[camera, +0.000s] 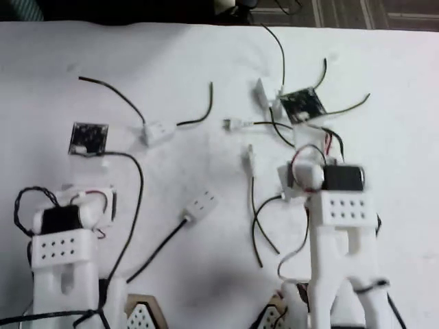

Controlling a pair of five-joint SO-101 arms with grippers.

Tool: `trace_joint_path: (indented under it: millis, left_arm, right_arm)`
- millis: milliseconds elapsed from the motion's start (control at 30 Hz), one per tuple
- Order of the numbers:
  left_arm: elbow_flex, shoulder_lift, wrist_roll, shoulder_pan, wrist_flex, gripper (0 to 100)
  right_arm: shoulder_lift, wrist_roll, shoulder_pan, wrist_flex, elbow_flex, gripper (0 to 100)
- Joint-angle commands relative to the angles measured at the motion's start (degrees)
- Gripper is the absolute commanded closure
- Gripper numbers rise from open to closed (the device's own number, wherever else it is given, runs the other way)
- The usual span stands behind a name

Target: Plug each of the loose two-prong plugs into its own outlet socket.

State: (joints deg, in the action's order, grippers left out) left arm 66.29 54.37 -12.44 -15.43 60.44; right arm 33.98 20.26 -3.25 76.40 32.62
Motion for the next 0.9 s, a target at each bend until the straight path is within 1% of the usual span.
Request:
trace_joint_path:
  millis: [0, 67, 167, 333, 467, 533, 733, 800, 867]
  left_arm:
    - [4.75, 1.98, 0.53, -0.57, -6.51, 97]
    - [4.92, 1.98, 0.53, -0.84, -7.21, 97]
    - [4.92, 1.98, 0.53, -1.1, -7.38, 98]
    - [5.19, 1.98, 0.53, -1.1, -7.56, 98]
    - [5.27, 1.98, 0.44, -1.1, -7.65, 97]
    - [5.36, 1.98, 0.44, -1.1, -7.65, 97]
    - [5.36, 1.98, 0.44, -0.92, -7.65, 97]
    - [5.36, 1.8, 0.44, -0.92, -7.65, 97]
    - [5.36, 1.71, 0.44, -0.92, -7.65, 97]
  right_arm:
    - [-7.96, 0.44, -3.47, 2.33, -9.05, 97.8]
    - [-12.53, 0.44, -5.67, 2.24, -12.66, 97.8]
    - [-18.51, 0.79, -7.87, -0.66, -16.09, 97.7]
    - [-29.32, 9.76, -9.1, -6.46, -21.45, 97.7]
    - [-38.02, 10.46, -9.98, -6.9, -30.33, 97.1]
    - [-42.33, 10.46, -9.98, -6.9, -35.43, 92.2]
    - [-56.22, 10.55, -9.54, -6.64, -49.58, 69.3]
    - [-60.62, 10.55, -9.89, -6.64, -53.27, 64.2]
    - [-64.92, 10.64, -10.15, -6.64, -57.14, 61.3]
